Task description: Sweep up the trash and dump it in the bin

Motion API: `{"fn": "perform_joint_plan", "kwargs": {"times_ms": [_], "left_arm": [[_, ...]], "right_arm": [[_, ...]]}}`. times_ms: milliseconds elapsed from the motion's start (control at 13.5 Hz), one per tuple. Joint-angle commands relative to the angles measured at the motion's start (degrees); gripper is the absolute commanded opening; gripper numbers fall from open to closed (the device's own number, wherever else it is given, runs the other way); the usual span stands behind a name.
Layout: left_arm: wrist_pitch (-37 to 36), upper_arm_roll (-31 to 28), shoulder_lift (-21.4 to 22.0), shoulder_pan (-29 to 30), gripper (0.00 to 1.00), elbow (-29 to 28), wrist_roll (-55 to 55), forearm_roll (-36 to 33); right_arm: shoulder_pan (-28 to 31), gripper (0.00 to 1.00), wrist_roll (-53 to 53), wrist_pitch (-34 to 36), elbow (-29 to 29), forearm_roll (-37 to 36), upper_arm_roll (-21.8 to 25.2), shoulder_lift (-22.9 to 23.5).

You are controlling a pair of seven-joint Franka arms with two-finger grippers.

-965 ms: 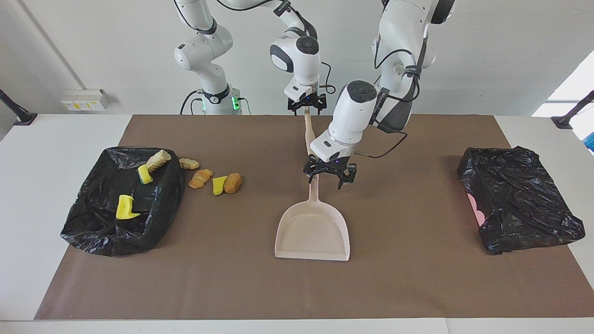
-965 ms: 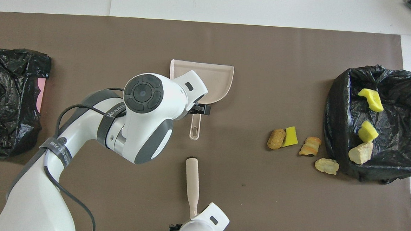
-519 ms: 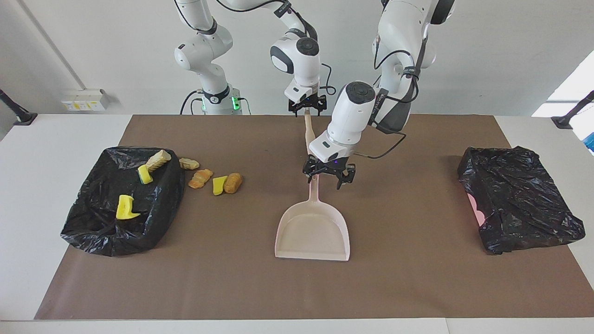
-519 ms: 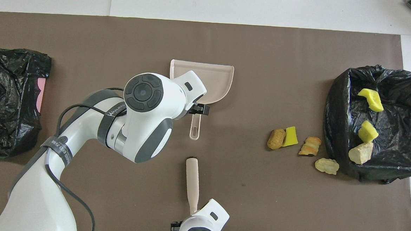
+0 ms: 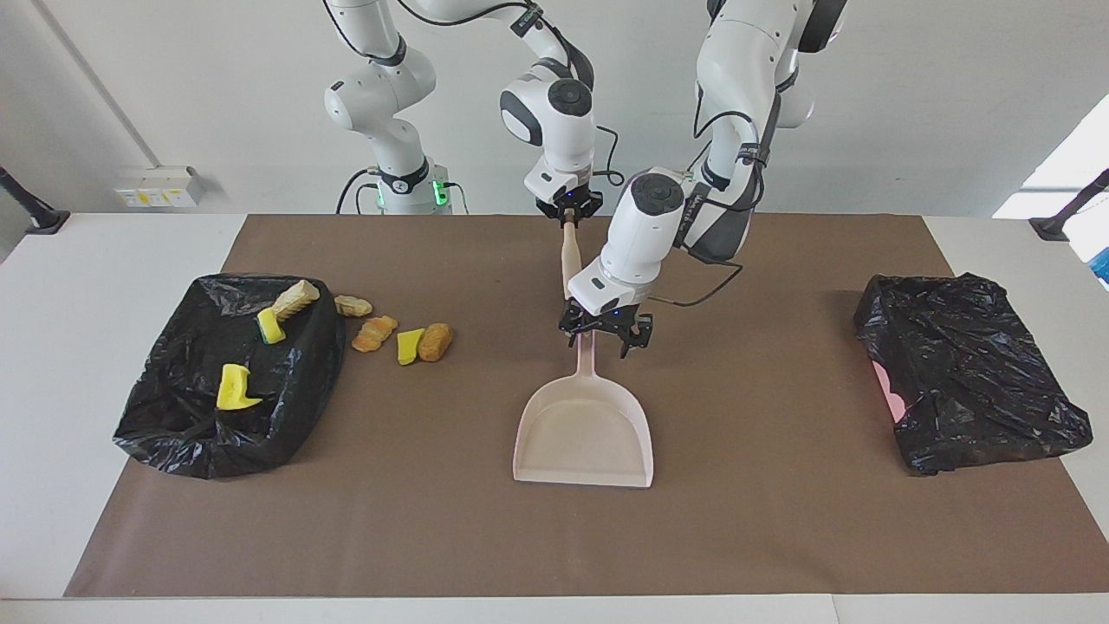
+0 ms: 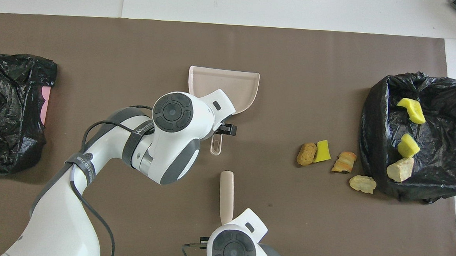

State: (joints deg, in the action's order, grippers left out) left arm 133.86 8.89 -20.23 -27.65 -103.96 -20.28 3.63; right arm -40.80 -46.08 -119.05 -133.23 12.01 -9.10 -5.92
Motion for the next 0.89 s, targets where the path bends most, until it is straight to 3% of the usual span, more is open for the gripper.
{"fn": "perform_joint_plan", "kwargs": {"times_ms": [0, 445, 519, 594, 668, 816], "left_arm": [[1.23, -1.07, 0.01, -1.27, 0.97, -0.55, -0.37, 0.68], [1.49, -1.07, 0.54, -2.06, 0.96, -2.66, -1.95, 0.68], [1.49, -1.07, 0.54, -2.06, 0.84, -2.57, -1.95, 0.68], [0.97, -0.98, 0.54, -2.06, 0.39, -2.57, -1.95, 0.68], [0.53, -0.98, 0.54, -2.06, 0.0, -2.57, -1.69, 0.68], [-0.53, -0.98, 0.54, -2.06, 0.0, -2.31, -1.08, 0.68]], "right_arm": [[1.78, 0.0, -0.93, 6.79, -0.8, 0.04, -0.04, -3.75], [9.67, 0.0, -14.0, 20.08, -0.71, -10.67, 0.05, -4.11], [13.0, 0.0, -15.43, 21.22, -0.71, -10.95, -0.04, -4.19], [17.21, 0.0, -15.36, 22.97, -0.71, -10.95, -0.22, -4.37], [19.77, 0.0, -14.75, 24.99, -0.71, -10.95, -0.13, -4.8], [24.35, 0.0, -12.65, 26.58, -1.15, -10.95, -0.3, -6.55]]}}
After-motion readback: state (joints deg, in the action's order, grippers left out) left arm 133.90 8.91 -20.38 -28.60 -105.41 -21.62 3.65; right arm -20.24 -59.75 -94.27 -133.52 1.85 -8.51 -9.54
